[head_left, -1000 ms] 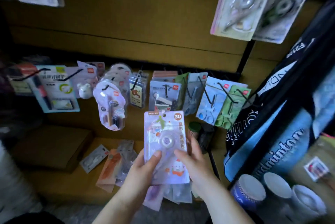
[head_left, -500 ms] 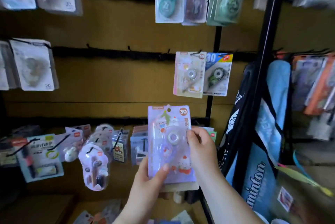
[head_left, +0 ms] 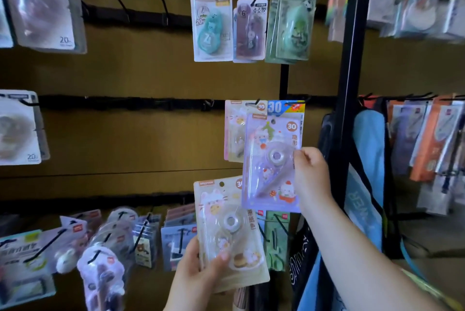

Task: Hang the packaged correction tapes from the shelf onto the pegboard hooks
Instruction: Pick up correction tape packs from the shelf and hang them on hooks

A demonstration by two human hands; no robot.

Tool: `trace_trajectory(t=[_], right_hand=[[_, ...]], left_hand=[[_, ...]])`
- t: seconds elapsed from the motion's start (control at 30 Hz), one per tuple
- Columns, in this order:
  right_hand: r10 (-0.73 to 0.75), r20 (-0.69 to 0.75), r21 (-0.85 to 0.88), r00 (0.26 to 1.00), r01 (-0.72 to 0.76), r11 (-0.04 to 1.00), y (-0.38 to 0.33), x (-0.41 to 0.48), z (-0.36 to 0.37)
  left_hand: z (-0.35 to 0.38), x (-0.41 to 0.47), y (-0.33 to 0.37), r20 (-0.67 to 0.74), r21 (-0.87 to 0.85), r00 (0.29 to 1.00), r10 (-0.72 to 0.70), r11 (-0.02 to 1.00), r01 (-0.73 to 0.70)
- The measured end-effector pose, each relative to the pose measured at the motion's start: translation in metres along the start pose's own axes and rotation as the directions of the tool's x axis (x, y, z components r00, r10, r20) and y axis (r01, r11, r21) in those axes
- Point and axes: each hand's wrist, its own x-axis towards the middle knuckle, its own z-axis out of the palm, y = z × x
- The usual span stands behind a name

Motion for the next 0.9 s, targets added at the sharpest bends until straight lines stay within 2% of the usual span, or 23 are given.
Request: trace_trajectory(t=[0.27,0.43,0.73,0.9], right_hand=[[-0.066,0.044,-0.09,0.997,0.07,0.993,-0.037,0.041,0.023],[-0.058,0.058,-0.115,0.997,0.065,0.991,-0.033,0.043,0.032],[-0.062,0.054,-0.121,0.997,0.068,0.99,-0.022,0.036,0.035],[-0.084,0.034,-0.133,0.996,0.088,0.987,-0.023,0.037,0.034]], left_hand=[[-0.013,0.021,0.01,-0.023,-0.019,1.0,0.02,1.0,-0.02],[-0.02,0.027,0.006,0.017,-0.055,1.0,0.004,0.998,-0.003],[-0.035,0.041,0.007,0.026,0.028,0.997,0.073,0.997,-0.074],[-0.04,0.044,0.003,0.019,-0.034,0.997,0.073,0.997,-0.072]])
